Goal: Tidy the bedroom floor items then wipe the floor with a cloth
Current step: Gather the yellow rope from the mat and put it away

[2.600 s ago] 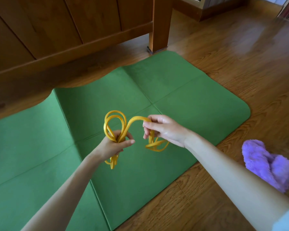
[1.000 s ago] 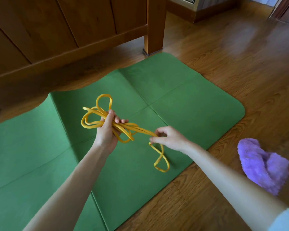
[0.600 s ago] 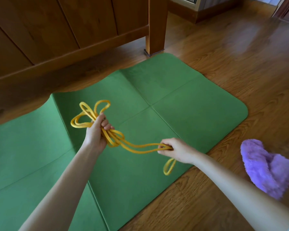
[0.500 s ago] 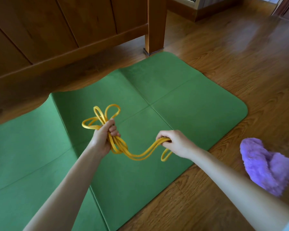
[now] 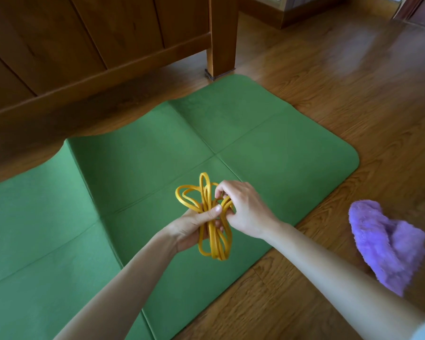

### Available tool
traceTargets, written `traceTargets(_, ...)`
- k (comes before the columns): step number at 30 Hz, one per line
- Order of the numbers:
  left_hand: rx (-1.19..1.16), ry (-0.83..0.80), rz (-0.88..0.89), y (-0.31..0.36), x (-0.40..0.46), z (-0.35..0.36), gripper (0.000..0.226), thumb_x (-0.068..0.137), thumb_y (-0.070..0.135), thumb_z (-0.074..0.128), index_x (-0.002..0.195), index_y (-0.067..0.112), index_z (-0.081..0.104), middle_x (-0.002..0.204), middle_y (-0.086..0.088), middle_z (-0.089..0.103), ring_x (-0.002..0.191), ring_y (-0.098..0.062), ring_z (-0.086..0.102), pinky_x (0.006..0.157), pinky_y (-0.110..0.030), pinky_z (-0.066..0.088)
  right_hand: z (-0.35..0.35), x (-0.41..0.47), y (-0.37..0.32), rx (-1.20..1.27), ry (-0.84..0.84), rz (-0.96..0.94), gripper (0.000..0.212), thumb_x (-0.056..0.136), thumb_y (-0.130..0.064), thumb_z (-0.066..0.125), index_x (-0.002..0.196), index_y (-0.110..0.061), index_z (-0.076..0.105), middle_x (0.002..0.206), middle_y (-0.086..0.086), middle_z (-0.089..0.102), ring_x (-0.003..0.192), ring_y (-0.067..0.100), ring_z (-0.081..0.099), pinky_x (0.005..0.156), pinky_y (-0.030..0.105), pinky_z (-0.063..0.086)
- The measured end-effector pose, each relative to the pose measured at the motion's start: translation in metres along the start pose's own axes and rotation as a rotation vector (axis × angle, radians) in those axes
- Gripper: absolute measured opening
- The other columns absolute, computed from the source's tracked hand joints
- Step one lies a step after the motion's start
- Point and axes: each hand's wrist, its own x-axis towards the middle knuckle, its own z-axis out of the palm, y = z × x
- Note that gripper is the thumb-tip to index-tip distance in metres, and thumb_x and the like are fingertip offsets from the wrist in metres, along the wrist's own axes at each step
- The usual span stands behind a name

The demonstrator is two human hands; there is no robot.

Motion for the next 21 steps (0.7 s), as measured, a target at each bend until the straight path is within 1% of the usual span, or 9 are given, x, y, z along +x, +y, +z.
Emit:
traceTargets(2,0.066,-0.028,0.004,-0.002,0.002,0.003,0.058,0.035,0.034,0.095,0.081,0.010,0.069,0.068,-0.003,0.062,0.060,-0.013,0.059,0.063,-0.024,0.052,0.000,-0.003,0.001,0.021,-0.021,0.004,0.035,0.062,0.007,0.061,0.093,-0.008,0.053,0.089,0.002,0.059,0.081,0.014,0.049,0.077,0.028,0.035)
traceTargets(4,0.137,-0.033,-0.007,-0.001,0.003,0.005,0.051,0.044,0.031,0.092,0.082,0.011,0.066,0.070,0.000,0.063,0.060,-0.010,0.058,0.061,-0.023,0.051,0.000,-0.004,0.001,0.011,-0.070,-0.012,0.038,0.061,0.007,0.063,0.094,-0.009,0.054,0.091,0.002,0.058,0.083,0.016,0.049,0.078,0.030,0.037)
traceTargets(6,0.201,-0.019,-0.051,-0.001,0.001,0.006,0.035,0.060,0.027,0.082,0.084,0.011,0.062,0.068,0.000,0.063,0.057,-0.009,0.055,0.059,-0.022,0.049,-0.002,-0.005,0.002,0.022,-0.143,0.000,0.040,0.062,0.007,0.066,0.097,-0.009,0.054,0.095,0.000,0.055,0.089,0.017,0.048,0.077,0.028,0.037)
traceTargets(9,0.263,0.015,-0.088,-0.006,-0.002,0.006,0.016,0.077,0.025,0.067,0.086,0.014,0.061,0.067,-0.002,0.063,0.057,-0.010,0.054,0.061,-0.022,0.048,-0.005,-0.005,0.007,0.070,-0.192,0.005,0.031,0.070,0.008,0.063,0.096,-0.009,0.057,0.097,-0.001,0.054,0.091,0.013,0.046,0.076,0.025,0.035)
traceTargets(12,0.298,0.104,-0.035,-0.011,-0.001,0.005,0.009,0.091,0.021,0.055,0.088,0.014,0.059,0.064,0.000,0.062,0.061,-0.011,0.056,0.067,-0.025,0.046,-0.004,-0.007,0.013,0.056,-0.137,-0.021,0.025,0.075,0.003,0.064,0.092,-0.015,0.059,0.094,-0.003,0.056,0.092,0.015,0.051,0.080,0.030,0.041)
traceTargets(16,0.288,0.131,0.005,-0.010,0.000,0.004,0.010,0.092,0.016,0.053,0.086,0.012,0.059,0.061,0.000,0.062,0.085,-0.021,0.064,0.079,-0.030,0.047,-0.001,-0.006,0.020,0.012,-0.014,0.002,0.023,0.076,0.002,0.067,0.090,-0.013,0.059,0.094,-0.002,0.056,0.091,0.016,0.053,0.079,0.033,0.046)
traceTargets(17,0.261,0.117,0.004,-0.010,-0.001,0.004,0.010,0.092,0.015,0.053,0.085,0.012,0.058,0.059,-0.001,0.061,0.086,-0.021,0.066,0.079,-0.031,0.049,-0.001,-0.005,0.021,0.010,0.016,0.014,0.022,0.076,0.001,0.069,0.092,-0.011,0.059,0.094,0.000,0.056,0.091,0.016,0.053,0.079,0.032,0.047)
traceTargets(19,0.160,0.095,0.001,-0.012,-0.002,0.006,0.008,0.090,0.015,0.052,0.086,0.010,0.056,0.057,-0.001,0.059,0.071,-0.018,0.068,0.072,-0.030,0.052,-0.002,-0.001,0.024,0.033,0.051,0.045,0.022,0.076,-0.004,0.071,0.094,-0.009,0.059,0.095,0.001,0.057,0.090,0.016,0.054,0.080,0.030,0.047)
traceTargets(21,0.068,0.111,0.013,-0.014,-0.002,0.005,0.007,0.090,0.014,0.050,0.087,0.009,0.054,0.055,0.001,0.057,0.056,-0.014,0.062,0.063,-0.027,0.052,-0.002,0.001,0.027,0.093,0.074,0.110,0.021,0.077,-0.007,0.072,0.094,-0.011,0.060,0.093,-0.002,0.057,0.088,0.013,0.053,0.080,0.024,0.044)
